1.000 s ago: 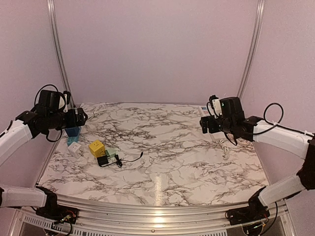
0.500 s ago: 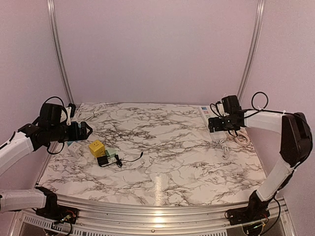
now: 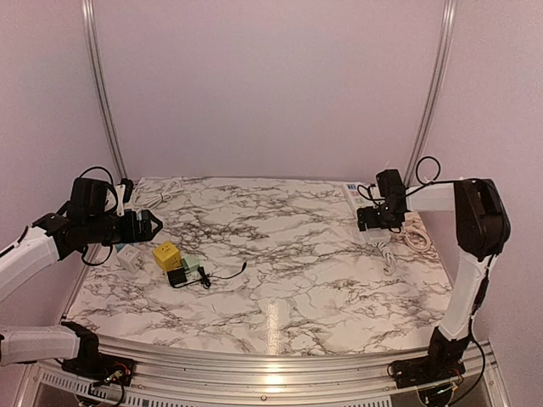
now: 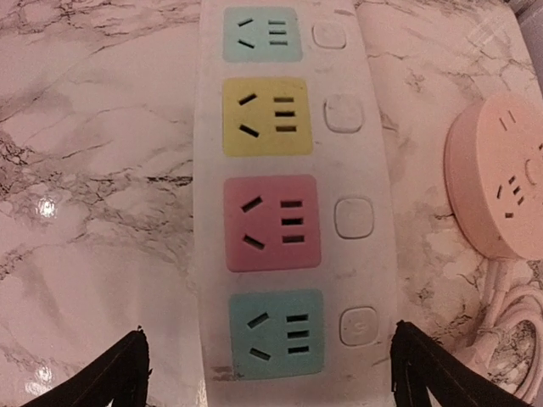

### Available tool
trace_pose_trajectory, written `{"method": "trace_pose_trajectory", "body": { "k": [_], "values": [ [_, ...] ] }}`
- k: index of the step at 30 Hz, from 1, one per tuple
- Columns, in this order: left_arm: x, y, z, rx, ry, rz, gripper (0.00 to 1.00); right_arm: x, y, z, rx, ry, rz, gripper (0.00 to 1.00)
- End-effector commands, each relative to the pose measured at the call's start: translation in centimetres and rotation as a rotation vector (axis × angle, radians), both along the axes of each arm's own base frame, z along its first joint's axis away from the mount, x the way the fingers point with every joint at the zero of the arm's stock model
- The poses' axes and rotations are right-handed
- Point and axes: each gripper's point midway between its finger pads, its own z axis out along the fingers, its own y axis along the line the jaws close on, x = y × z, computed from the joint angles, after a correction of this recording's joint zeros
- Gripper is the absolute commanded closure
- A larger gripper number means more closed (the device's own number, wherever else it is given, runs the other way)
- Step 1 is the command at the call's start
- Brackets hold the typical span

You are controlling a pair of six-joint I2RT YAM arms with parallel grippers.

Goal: Insert the plug

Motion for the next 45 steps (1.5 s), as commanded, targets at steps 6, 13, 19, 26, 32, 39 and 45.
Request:
{"method": "trace_pose_trajectory", "body": {
  "k": [6, 13, 19, 26, 32, 39, 45],
  "values": [
    [0.0, -0.2, -0.4, -0.005, 0.003, -0.013, 0.01, 1.0, 0.1, -2.6, -0.003, 0.050, 0.012, 0.08],
    [0.0, -0.4, -0.3, -0.019, 0.003, -0.022, 0.01, 0.7, -1.8, -3.4, -0.077, 0.049, -0.047, 0.08],
    [-0.1, -0.3, -0.1, -0.025, -0.007, -0.019, 0.01, 0.8, -3.4, -2.5, -0.102, 0.010, -0.114, 0.07],
    [-0.2, -0.3, 0.0, -0.027, -0.009, -0.020, 0.01, 0.6, -2.5, -3.3, -0.063, 0.039, -0.084, 0.11],
    [-0.2, -0.3, 0.1, -0.030, -0.012, -0.022, 0.01, 0.4, -1.5, -3.5, -0.011, 0.062, -0.056, 0.23],
    [-0.2, -0.4, 0.1, -0.033, -0.013, -0.023, 0.01, -0.7, 0.9, -2.0, 0.073, 0.036, 0.000, 0.35],
    [-0.2, -0.4, 0.0, -0.033, -0.008, -0.025, 0.01, -2.1, 3.8, -1.7, 0.039, 0.036, 0.047, 0.36]
  ]
}}
